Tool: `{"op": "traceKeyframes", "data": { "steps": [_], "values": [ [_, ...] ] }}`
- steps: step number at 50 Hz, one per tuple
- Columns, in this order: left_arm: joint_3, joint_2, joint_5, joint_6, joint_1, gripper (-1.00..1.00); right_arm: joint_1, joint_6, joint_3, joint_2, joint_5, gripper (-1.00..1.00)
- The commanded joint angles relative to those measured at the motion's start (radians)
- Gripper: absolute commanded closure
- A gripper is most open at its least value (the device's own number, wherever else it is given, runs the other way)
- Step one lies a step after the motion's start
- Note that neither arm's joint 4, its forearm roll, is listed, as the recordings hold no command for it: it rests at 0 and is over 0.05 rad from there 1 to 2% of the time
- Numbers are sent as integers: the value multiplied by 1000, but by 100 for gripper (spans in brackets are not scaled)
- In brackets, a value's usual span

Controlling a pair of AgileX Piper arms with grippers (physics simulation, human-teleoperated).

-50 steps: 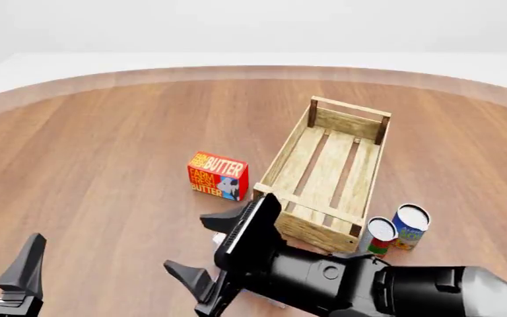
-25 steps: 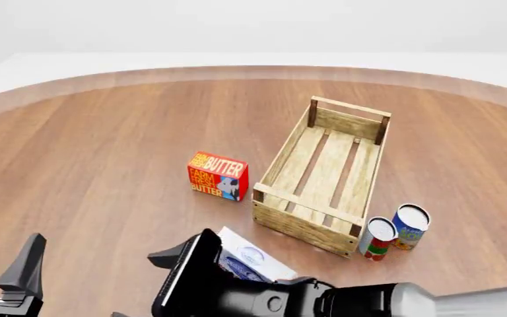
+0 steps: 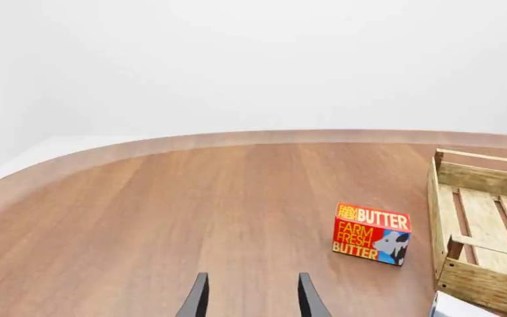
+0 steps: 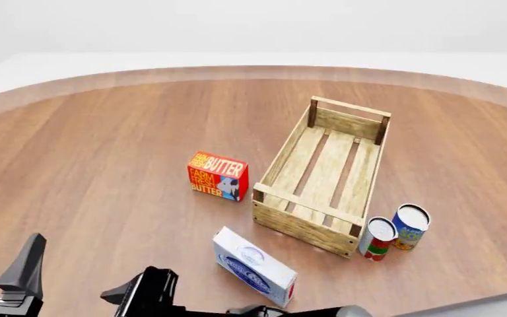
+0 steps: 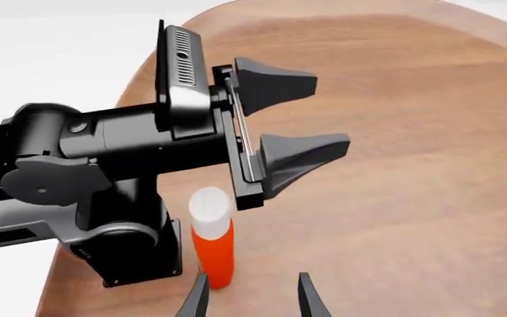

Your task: Pick up the ketchup, and put it in the wooden tray.

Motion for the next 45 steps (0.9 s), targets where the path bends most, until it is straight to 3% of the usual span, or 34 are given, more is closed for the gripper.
{"op": "traceKeyframes", "data": {
  "steps": [1, 45],
  "values": [
    [0, 0, 0, 0, 0, -100, 37, -16, -68, 57, 29, -100],
    [0, 0, 0, 0, 0, -100, 65, -18, -230, 264, 42, -100]
  ]
}}
